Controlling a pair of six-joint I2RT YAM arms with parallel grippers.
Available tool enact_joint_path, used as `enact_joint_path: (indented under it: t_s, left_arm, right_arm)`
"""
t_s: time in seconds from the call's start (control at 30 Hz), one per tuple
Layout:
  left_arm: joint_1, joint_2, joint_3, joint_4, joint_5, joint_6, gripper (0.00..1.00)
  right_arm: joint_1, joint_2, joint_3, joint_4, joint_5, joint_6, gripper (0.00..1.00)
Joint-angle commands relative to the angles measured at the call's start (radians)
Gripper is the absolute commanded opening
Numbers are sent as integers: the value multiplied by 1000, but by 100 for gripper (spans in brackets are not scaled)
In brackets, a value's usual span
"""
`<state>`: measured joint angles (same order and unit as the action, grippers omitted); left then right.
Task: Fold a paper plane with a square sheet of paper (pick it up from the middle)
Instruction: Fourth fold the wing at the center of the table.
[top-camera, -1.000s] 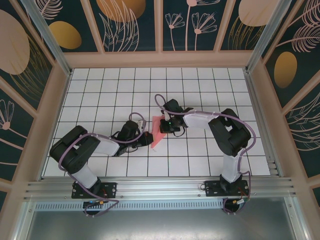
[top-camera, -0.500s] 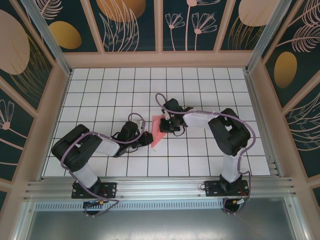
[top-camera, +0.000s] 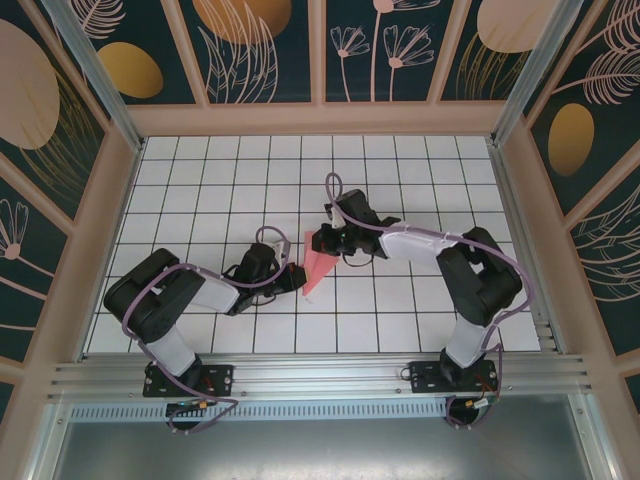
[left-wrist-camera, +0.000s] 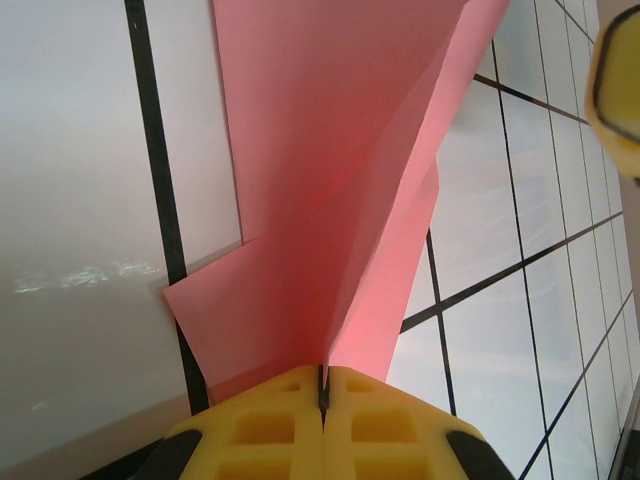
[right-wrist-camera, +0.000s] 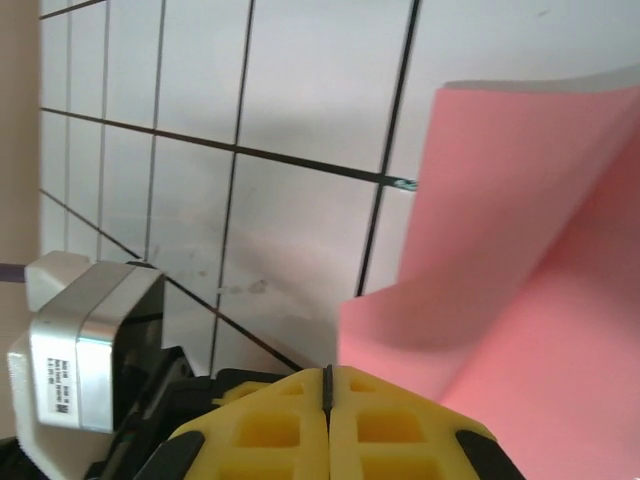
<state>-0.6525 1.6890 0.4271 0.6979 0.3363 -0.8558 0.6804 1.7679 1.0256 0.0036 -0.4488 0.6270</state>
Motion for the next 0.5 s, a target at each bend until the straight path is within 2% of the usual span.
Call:
enact_joint_path:
  t_s: [0.0, 0.47]
  left_arm:
    - [3, 50, -19, -71, -43, -7, 0]
    - [4, 31, -20, -107, -59, 1, 0]
  right_arm:
    - [14, 65, -7, 111, -64, 72, 5]
    - [13, 182, 66, 76, -34, 55, 5]
